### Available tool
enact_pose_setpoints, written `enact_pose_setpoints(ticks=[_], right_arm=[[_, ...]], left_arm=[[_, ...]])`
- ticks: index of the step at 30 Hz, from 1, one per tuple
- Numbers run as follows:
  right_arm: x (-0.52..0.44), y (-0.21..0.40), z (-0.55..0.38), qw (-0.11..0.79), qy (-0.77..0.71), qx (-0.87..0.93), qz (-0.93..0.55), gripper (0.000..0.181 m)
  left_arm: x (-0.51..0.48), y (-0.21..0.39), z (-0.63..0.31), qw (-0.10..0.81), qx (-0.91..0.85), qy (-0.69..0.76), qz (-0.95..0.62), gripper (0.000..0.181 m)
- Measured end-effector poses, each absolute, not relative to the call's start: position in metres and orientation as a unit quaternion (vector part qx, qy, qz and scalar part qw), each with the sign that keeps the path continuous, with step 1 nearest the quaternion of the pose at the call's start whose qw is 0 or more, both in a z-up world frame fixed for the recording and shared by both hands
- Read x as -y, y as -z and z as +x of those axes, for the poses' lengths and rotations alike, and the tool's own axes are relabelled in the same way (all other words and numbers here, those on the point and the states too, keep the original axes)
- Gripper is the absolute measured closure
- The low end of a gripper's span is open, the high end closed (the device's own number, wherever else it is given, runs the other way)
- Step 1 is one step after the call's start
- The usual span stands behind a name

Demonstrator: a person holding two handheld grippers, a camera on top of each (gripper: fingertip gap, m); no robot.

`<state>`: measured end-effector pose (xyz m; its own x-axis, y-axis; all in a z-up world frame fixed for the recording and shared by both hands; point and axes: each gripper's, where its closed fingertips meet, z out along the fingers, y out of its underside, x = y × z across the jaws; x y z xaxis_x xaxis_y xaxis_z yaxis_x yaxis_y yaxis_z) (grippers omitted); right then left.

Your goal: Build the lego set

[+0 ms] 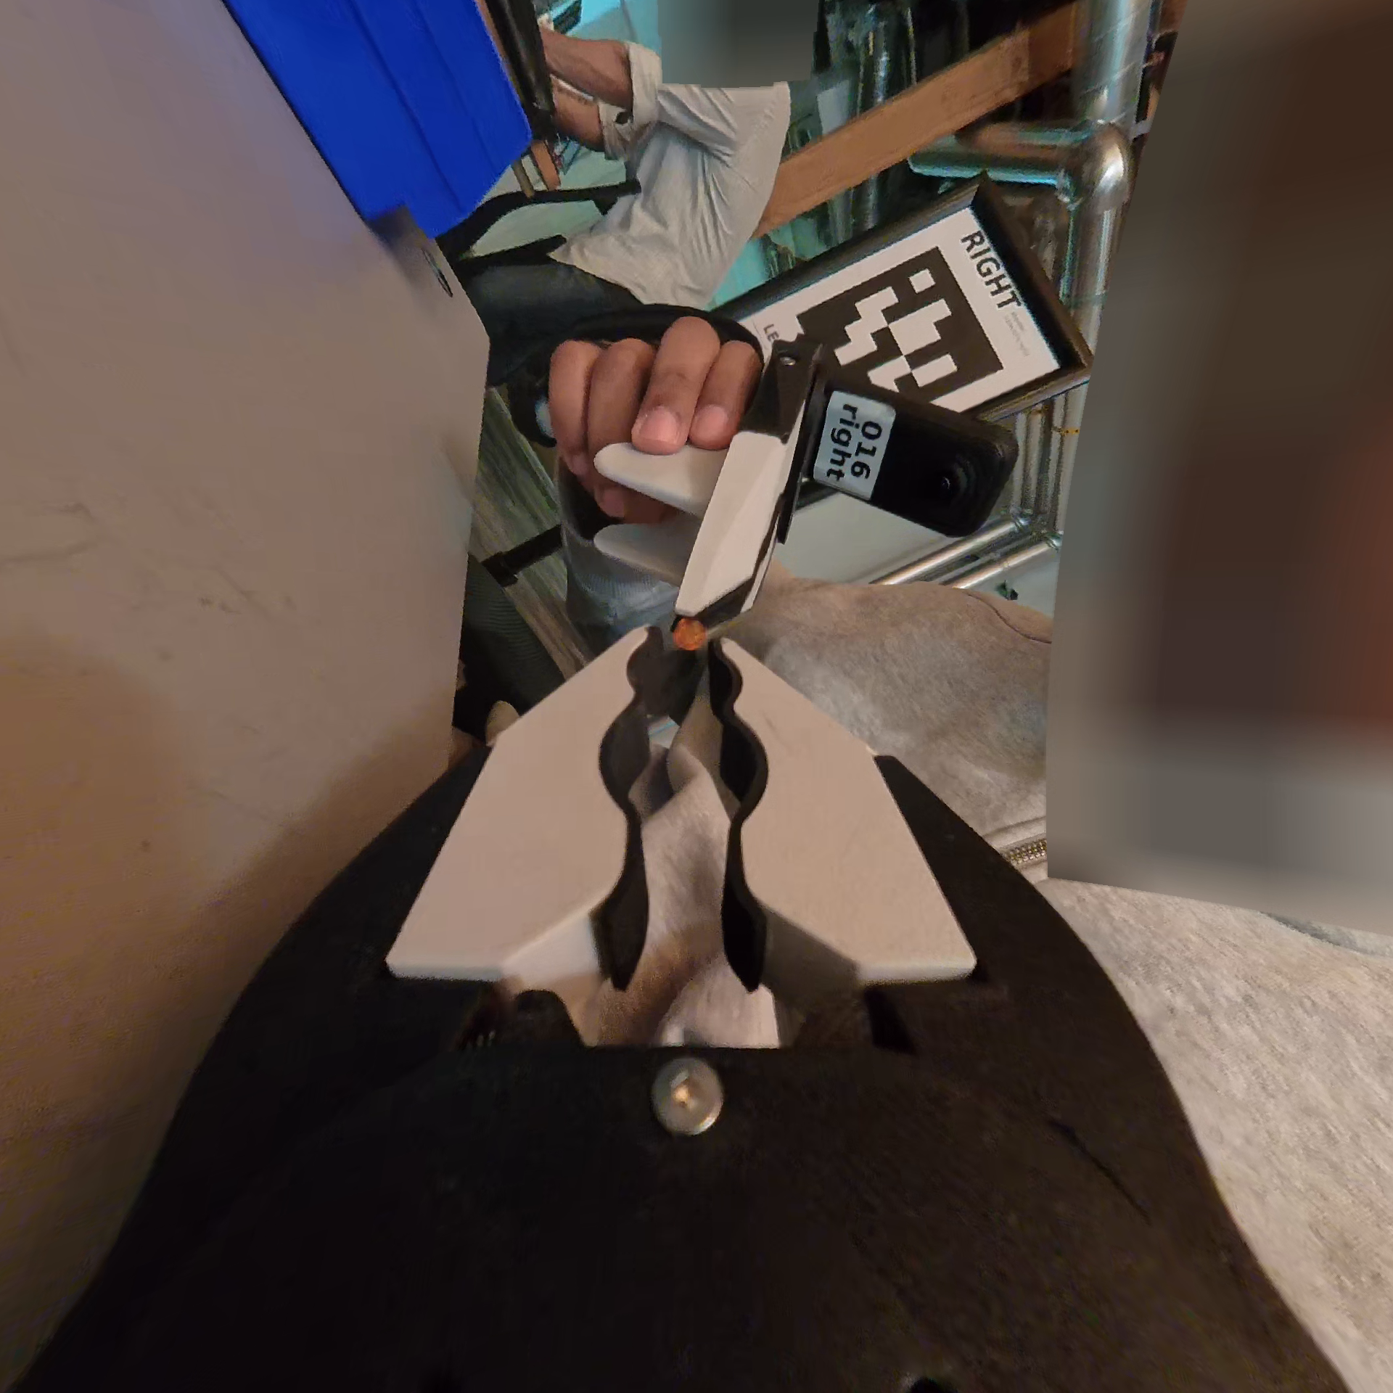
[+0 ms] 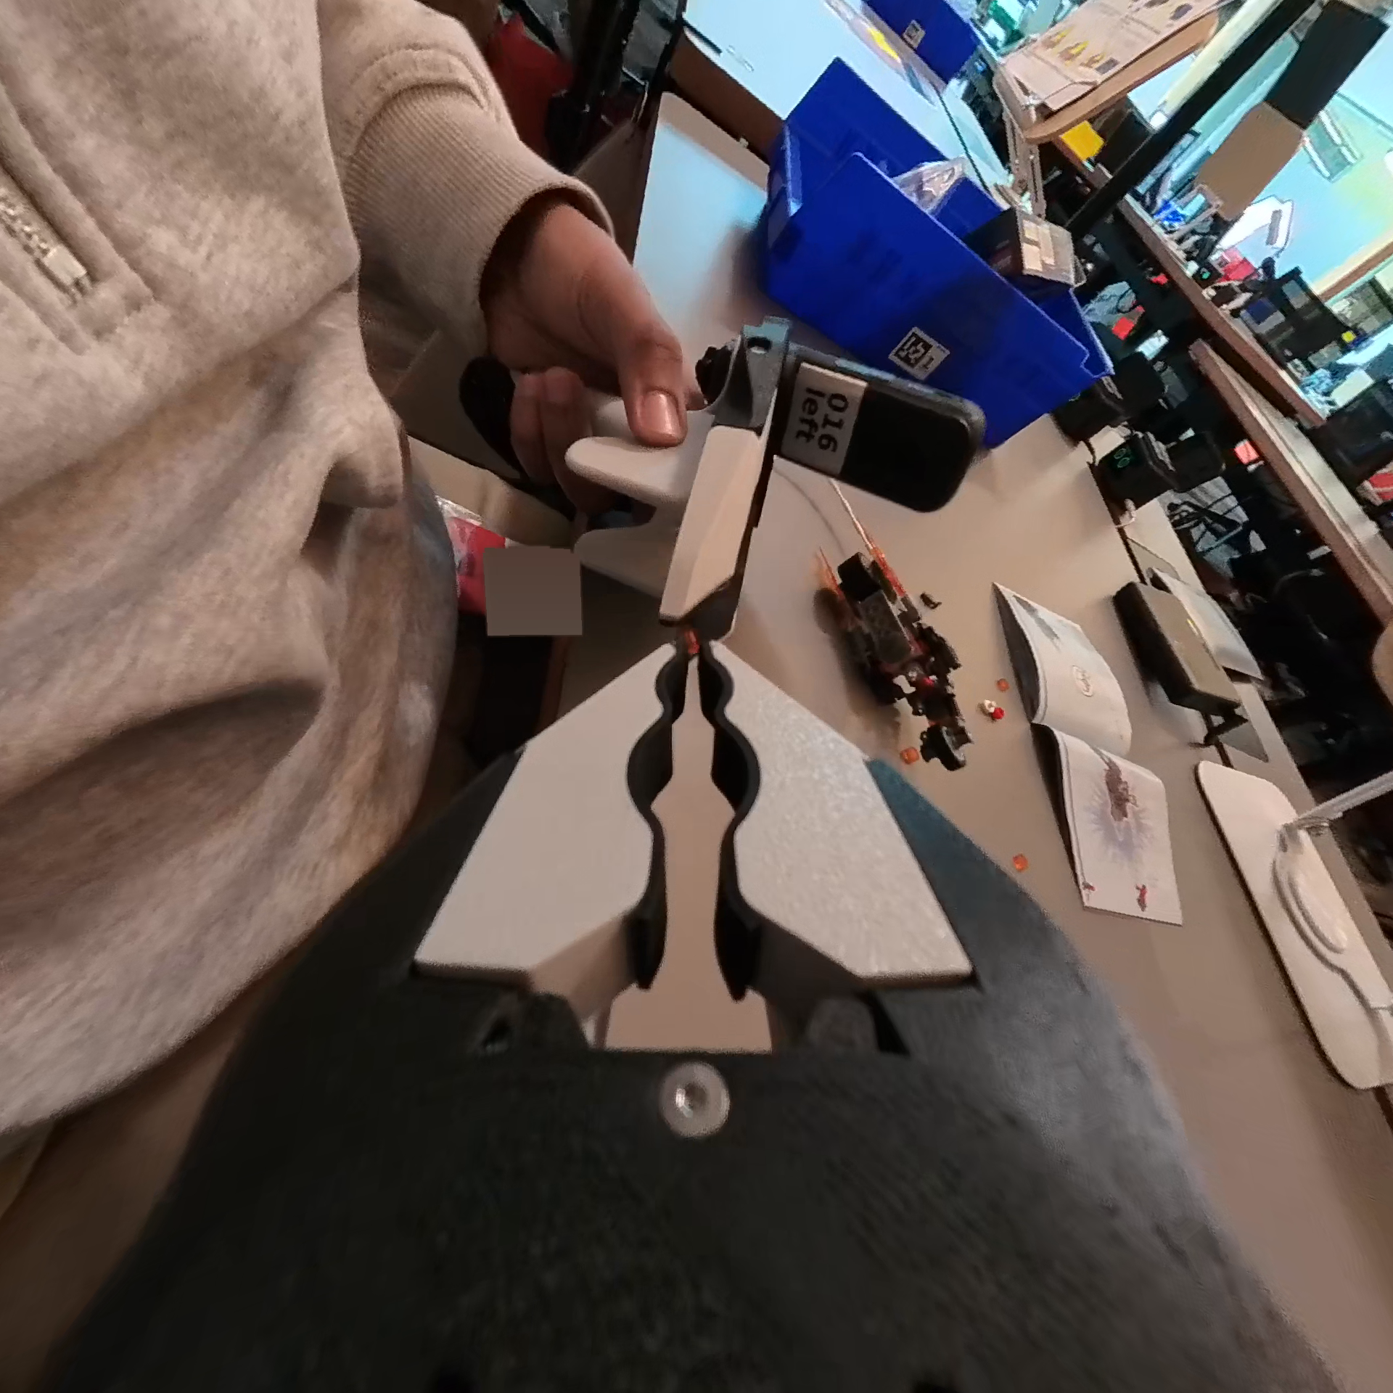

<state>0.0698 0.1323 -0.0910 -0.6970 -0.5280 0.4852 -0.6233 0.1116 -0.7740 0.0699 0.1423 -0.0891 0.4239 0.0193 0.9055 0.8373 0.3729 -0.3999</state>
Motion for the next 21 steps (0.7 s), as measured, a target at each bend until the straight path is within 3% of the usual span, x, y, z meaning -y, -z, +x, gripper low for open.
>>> enact_pose_setpoints(ticks=[5,21], right_arm=[[-0.1299,0.0910,0.0692,0.042,-0.547,0.746,0.378,0.181],[-0.1303,0.0922,0.0717,0.021,-0.548,0.750,0.371,0.180]], left_arm=[[-0.1401,0.0892,0.0699,0.700,0.450,0.287,-0.474,0.178],[-0.1391,0.0885,0.0694,0.702,0.449,0.286,-0.473,0.176]])
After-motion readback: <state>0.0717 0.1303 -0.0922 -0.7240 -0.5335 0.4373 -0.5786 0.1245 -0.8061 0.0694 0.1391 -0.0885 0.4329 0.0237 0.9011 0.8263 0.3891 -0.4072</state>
